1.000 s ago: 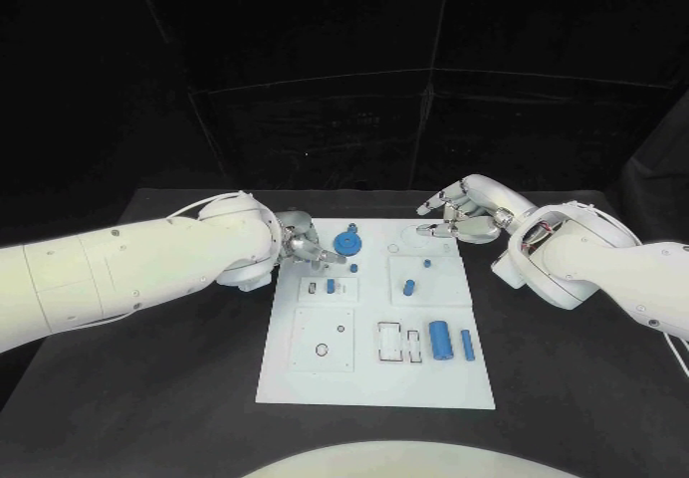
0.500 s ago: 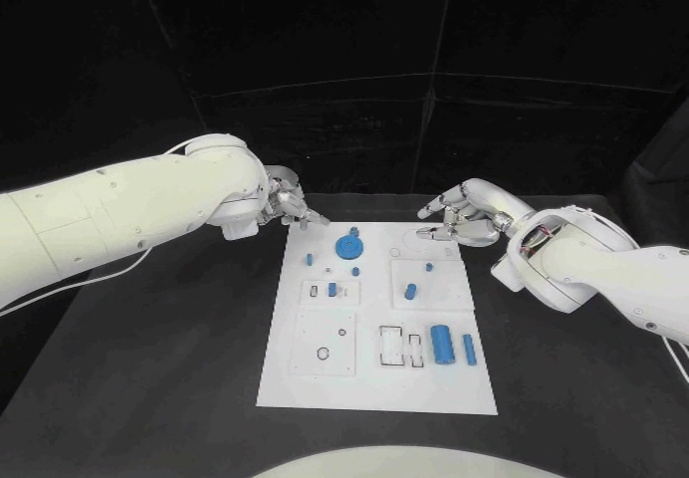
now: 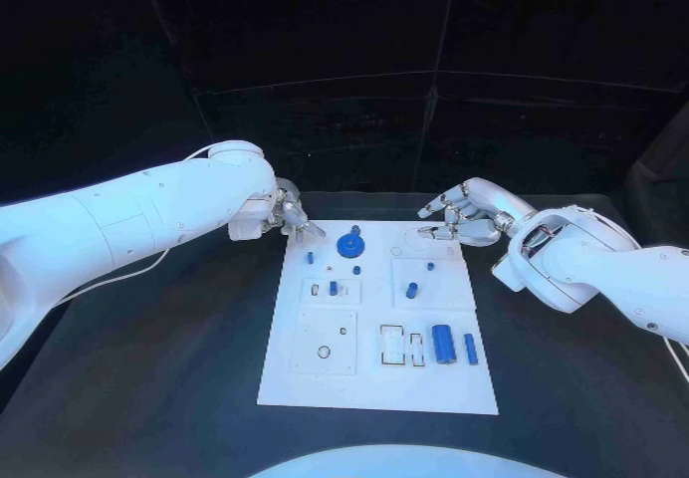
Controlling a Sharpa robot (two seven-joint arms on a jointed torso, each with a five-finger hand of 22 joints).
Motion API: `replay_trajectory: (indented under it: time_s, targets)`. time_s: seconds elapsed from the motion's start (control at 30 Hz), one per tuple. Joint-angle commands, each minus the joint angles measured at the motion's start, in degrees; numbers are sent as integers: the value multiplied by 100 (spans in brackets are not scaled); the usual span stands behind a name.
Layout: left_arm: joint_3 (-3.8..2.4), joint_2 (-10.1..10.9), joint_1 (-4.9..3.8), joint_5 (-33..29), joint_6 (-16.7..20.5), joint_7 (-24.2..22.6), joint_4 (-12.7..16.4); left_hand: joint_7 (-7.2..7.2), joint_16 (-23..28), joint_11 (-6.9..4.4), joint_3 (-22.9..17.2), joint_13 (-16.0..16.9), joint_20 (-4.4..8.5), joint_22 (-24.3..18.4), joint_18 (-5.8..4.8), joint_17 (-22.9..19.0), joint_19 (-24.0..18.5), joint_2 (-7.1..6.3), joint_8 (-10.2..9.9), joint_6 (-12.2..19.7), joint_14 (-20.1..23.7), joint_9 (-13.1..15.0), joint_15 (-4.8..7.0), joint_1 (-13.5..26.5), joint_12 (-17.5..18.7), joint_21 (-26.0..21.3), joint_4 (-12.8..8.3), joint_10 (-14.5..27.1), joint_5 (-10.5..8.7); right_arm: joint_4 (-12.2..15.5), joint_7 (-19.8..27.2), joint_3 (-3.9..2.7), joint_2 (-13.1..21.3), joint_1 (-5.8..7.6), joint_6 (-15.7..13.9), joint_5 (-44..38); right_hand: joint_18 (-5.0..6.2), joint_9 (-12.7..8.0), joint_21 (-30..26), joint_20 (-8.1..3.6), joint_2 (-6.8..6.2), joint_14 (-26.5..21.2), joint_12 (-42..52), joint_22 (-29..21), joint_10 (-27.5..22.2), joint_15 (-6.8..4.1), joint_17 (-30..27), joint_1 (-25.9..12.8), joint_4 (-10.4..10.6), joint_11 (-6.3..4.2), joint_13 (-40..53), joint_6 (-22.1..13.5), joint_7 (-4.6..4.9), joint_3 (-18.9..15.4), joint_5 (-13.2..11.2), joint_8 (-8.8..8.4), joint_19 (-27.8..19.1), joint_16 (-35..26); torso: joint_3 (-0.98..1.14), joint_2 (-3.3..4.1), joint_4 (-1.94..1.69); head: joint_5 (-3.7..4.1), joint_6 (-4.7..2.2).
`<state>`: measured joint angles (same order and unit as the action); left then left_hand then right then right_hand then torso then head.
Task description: Assemble the parts on the task board
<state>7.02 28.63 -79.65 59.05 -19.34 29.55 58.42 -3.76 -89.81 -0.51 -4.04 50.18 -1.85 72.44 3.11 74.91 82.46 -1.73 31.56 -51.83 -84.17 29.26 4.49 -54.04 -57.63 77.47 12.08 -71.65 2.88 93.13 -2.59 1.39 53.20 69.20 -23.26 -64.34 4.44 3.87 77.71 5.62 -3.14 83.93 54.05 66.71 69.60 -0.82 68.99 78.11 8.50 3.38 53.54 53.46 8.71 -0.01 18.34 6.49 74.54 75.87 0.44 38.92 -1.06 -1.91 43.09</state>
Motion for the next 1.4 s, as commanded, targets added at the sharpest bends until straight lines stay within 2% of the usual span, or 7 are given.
replay_trajectory:
  time_s: [0.03,0.2,0.47,0.93,1.27,1.4]
  targets:
    - [2,-58,50,70,-235,-54,-104,7,-19,2,51,9,-26,3,90,1509,-10,37,-7,-41,-583,-12,-38,-34,3,-35,7,34,-12,15,91,-3,-10,10,-40,22,73,4,-26,-12,40,161,-31,-12,-38,-9,-12,13,9,-3,-9,-26,-26,-42,37,35,-48,-40,5,-2,11,-12,18]
    - [6,-123,132,74,-286,-76,-200,8,-19,1,68,14,-26,5,90,1509,-9,54,-8,-49,-583,-20,-37,-61,-5,-36,6,31,-11,13,102,-3,-20,10,-42,23,73,4,-26,-12,40,161,-31,-12,-38,-9,-12,13,9,-3,-9,-26,-26,-42,37,35,-48,-40,3,-4,-1,-12,26]
    - [7,-163,190,75,-334,-112,-252,11,-19,-1,106,22,-26,20,87,1509,-1,109,-12,-66,-583,-42,-36,-146,-23,-29,-7,24,-10,4,107,-3,-34,10,-41,24,74,3,-27,-12,43,161,-34,-14,-41,-10,-11,19,9,-3,-14,-28,-26,-43,49,35,-48,-41,7,-4,6,-28,36]
    - [8,-184,227,75,-492,-130,-243,14,-19,-5,187,10,-25,31,86,1509,6,213,-23,-102,-583,-99,-34,-415,-40,-34,-115,23,-10,-7,103,-3,-46,9,-41,24,74,3,-29,-12,44,163,-23,-16,-35,-10,-7,25,8,-4,-4,-29,-26,-43,58,37,-49,-39,4,-5,3,-43,51]
    - [8,-196,245,75,-462,-164,-241,15,-19,-5,200,9,-26,31,86,1509,6,255,-28,-112,-583,-121,-34,-527,-48,-39,-175,20,-10,-16,102,-3,-57,9,-39,24,74,3,-29,-12,44,163,-23,-16,-35,-10,-7,25,8,-4,-4,-29,-26,-43,58,37,-49,-39,5,-5,5,-41,58]
    - [9,-194,248,40,-379,-218,-234,19,-19,-9,144,8,-23,29,87,1509,5,388,-29,-126,-583,-145,-30,-703,-59,-47,-266,14,-12,-23,100,-3,-65,9,-35,24,74,3,-29,-12,44,163,-23,-16,-35,-10,-7,25,8,-4,-4,-29,-26,-43,58,37,-49,-39,6,-3,2,-40,59]
